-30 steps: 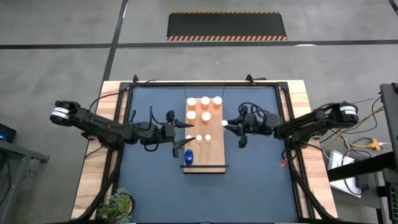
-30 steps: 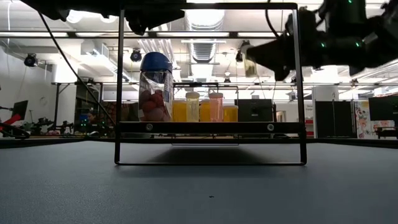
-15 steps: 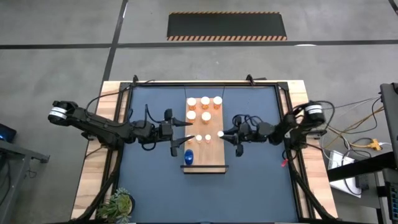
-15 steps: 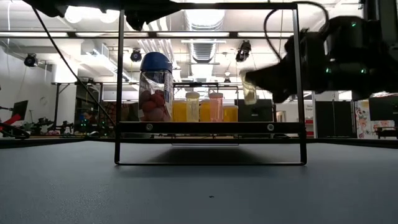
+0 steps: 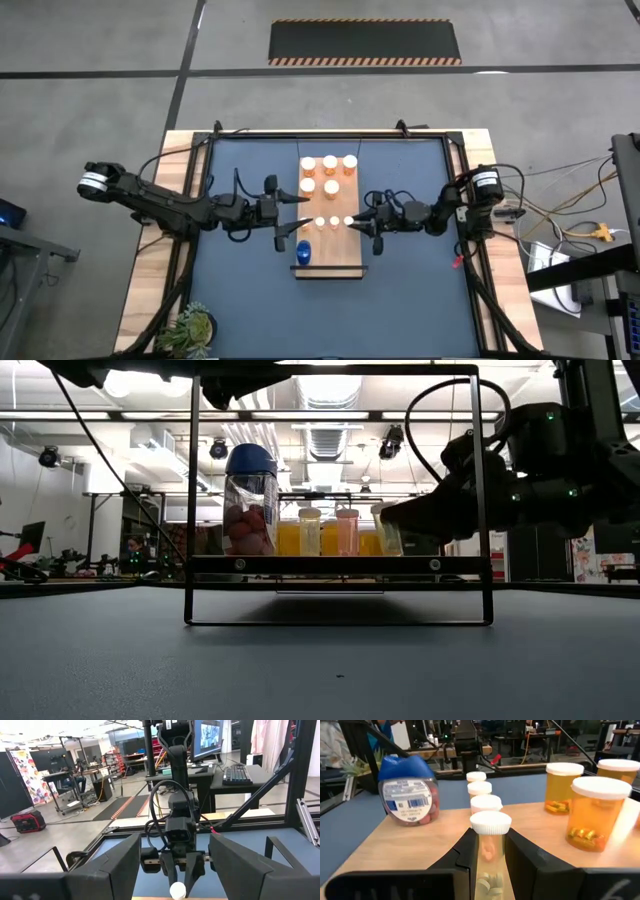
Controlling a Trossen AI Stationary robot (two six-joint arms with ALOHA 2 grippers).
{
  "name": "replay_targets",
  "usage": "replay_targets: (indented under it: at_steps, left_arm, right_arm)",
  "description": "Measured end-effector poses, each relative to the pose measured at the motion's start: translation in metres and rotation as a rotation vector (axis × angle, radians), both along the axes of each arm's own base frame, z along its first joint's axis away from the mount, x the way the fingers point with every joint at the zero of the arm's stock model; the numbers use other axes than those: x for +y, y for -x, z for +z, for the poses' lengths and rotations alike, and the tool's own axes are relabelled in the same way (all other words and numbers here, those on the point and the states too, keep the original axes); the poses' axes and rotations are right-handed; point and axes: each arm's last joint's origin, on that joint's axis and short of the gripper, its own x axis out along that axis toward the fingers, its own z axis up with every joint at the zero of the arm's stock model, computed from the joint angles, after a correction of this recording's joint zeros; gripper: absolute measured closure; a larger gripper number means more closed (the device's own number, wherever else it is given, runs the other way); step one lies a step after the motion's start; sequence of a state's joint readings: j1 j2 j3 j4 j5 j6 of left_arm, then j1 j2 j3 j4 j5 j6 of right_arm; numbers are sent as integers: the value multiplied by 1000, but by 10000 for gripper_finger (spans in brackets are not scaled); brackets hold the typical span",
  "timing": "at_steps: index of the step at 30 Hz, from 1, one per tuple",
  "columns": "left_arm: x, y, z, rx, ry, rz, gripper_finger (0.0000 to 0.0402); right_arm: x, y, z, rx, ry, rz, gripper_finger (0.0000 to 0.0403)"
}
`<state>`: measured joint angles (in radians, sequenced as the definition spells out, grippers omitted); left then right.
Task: Pick and place medicine bottles onto shelf by color
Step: Put the small yellow pill bottle on the shelf, then adjust the pill bottles on the shelf
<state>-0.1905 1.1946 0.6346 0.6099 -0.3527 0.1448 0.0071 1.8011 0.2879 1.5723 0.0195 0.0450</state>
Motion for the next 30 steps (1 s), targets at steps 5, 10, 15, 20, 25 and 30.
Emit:
replay_targets:
  at_steps: [5,10,15,20,25,30]
  left_arm:
    - [0,0,0,0,0,0,182]
    - [0,0,0,0,-2,0,182]
    - [0,0,0,-1,-2,0,182]
    - [0,0,0,-1,-2,0,182]
    - [0,0,0,-1,-2,0,182]
    - [0,0,0,0,-2,0,182]
  right_arm:
    - [0,2,-2,19,-5,-10,332]
    - [0,0,-3,30,-15,-11,311]
    - [0,0,-5,53,-19,-12,280]
    - [0,0,-5,54,-17,-12,256]
    - [0,3,-7,64,-24,-12,243]
    - [0,5,-4,56,-34,-13,242]
